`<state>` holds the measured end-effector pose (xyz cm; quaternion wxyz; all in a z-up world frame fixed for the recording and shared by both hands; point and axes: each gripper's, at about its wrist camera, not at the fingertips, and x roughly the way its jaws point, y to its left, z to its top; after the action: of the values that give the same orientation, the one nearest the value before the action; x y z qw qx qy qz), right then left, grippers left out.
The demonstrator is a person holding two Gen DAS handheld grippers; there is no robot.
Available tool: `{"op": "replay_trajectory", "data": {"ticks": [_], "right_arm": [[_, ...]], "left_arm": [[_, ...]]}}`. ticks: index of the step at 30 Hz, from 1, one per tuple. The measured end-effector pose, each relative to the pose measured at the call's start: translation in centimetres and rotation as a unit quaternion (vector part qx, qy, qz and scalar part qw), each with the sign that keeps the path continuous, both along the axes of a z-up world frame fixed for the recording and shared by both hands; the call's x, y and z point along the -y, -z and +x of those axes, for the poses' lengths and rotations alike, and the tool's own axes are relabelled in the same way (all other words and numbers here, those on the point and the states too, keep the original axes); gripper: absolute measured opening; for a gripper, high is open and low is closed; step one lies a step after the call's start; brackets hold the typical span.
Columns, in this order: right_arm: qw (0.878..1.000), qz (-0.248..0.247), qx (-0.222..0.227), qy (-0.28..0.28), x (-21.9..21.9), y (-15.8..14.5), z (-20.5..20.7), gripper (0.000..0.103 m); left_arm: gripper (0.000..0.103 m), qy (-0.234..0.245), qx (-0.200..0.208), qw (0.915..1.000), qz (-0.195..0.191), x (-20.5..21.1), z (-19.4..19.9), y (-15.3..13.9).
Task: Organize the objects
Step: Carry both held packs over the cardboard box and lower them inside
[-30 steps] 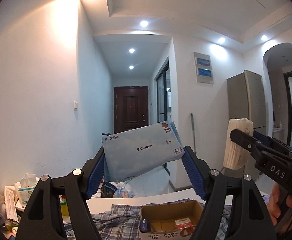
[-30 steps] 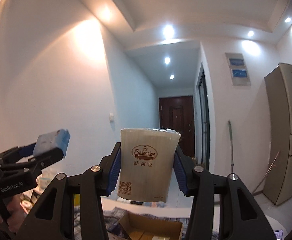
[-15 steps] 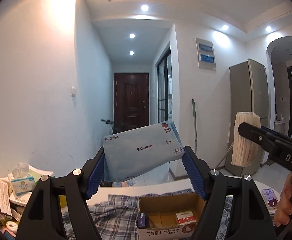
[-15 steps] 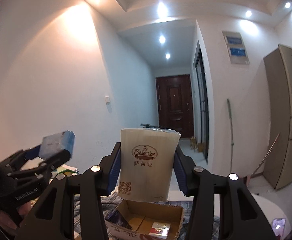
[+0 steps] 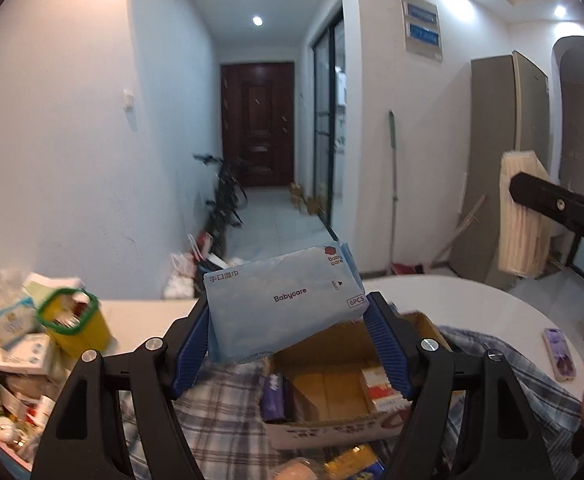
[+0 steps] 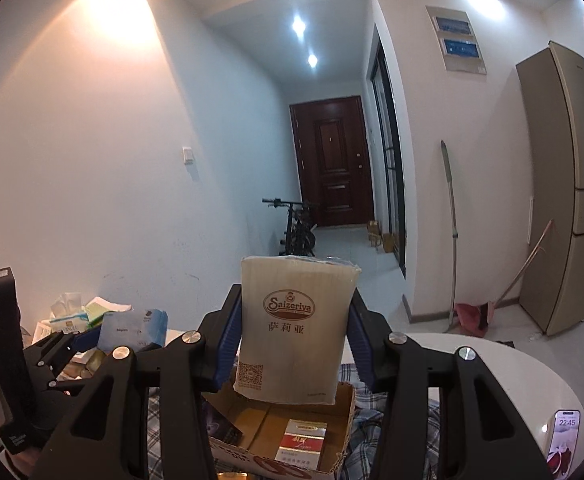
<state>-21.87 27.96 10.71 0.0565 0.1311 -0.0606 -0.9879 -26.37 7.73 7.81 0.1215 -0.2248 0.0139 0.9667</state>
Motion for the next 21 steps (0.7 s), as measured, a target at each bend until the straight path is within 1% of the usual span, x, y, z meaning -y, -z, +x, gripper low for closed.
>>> {"op": "replay_trajectory", "data": {"ticks": [2, 3, 8, 11, 12, 14, 21], "right_arm": [[1.000, -0.010, -0.004, 0.010, -0.4, 0.5, -0.2, 0.047], [1.000, -0.010, -0.002, 0.013, -0.7, 0.5, -0.6, 0.047], [1.000, -0.011, 0.021, -0.001, -0.4, 1.0, -1.5, 0.047], [0.999, 0.006, 0.036, -0.001, 0.2, 1.5, -2.3, 0.047], [0.999, 0.012, 0.042, -0.001, 0.5, 1.9, -2.5, 0.047], [0.998, 0.021, 0.055, -0.003, 0.8, 2.5, -3.1, 0.047], [0.996, 0.030, 0.085, -0.006, 0.9, 4.2, -4.1, 0.047]], "left_arm": [[0.076, 0.023, 0.034, 0.9989, 0.024, 0.0, -1.0, 1.0], [0.076, 0.029, 0.045, 0.9981, 0.030, -0.1, -1.5, 1.5], [0.076, 0.019, 0.060, 0.9980, 0.003, -0.6, -2.4, 3.9], [0.076, 0.015, 0.073, 0.9971, -0.011, -1.0, -3.1, 5.2], [0.076, 0.015, 0.075, 0.9969, -0.016, -1.3, -3.6, 5.1], [0.076, 0.016, 0.079, 0.9965, -0.024, -1.5, -3.8, 5.9], [0.076, 0.035, 0.101, 0.9937, -0.034, -2.7, -4.1, 7.7]]}}
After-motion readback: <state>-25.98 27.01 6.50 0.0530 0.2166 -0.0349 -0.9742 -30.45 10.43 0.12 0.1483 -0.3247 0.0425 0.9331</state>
